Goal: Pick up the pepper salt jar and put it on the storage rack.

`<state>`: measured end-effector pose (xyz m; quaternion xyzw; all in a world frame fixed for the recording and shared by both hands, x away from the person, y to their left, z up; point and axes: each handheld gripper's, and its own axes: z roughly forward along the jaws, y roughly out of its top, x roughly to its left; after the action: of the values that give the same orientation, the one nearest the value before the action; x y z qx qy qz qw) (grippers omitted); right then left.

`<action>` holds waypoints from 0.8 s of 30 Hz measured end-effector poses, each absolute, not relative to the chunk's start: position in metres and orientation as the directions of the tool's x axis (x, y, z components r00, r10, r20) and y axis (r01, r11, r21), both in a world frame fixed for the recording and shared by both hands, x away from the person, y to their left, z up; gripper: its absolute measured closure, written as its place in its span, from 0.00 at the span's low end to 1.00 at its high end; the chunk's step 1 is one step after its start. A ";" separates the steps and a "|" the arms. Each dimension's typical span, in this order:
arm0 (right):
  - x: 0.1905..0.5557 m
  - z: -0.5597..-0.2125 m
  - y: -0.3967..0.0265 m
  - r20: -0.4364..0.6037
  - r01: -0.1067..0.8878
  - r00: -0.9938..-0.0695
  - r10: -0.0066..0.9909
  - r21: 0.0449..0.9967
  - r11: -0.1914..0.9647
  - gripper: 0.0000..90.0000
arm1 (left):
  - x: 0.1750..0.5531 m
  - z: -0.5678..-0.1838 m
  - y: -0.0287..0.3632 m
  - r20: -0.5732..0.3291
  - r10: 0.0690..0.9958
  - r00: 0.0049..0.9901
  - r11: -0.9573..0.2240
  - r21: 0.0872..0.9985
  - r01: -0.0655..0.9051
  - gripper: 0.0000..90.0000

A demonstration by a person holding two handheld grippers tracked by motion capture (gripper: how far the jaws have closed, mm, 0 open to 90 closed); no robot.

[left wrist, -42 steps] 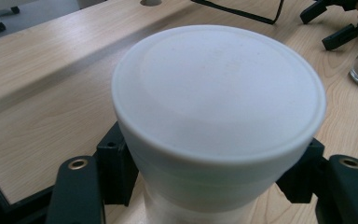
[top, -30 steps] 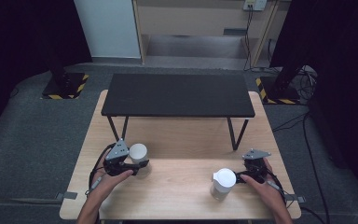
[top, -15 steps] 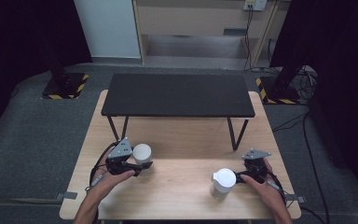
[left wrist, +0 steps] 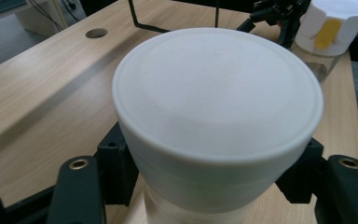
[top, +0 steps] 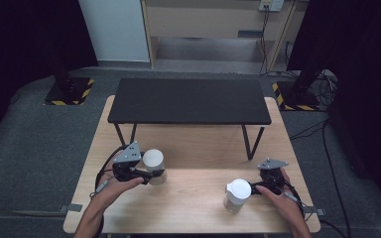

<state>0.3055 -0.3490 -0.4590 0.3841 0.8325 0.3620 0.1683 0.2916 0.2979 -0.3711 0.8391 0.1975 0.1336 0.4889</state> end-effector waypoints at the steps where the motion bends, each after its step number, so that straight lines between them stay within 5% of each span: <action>1: 0.305 -0.459 -0.349 -0.002 0.518 -0.648 0.761 0.732 0.443 0.02 | 0.292 -0.371 0.298 0.031 0.462 0.886 -0.444 0.873 0.201 0.38; 24: 0.306 -0.459 -0.349 -0.002 0.518 -0.648 0.761 0.732 0.443 0.02 | 0.305 -0.327 0.300 0.034 0.394 0.919 -0.427 0.892 0.150 0.38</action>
<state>0.3056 -0.3490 -0.4591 0.3841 0.8325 0.3621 0.1681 0.3051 0.2999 -0.3270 0.8361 0.1626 0.1195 0.5101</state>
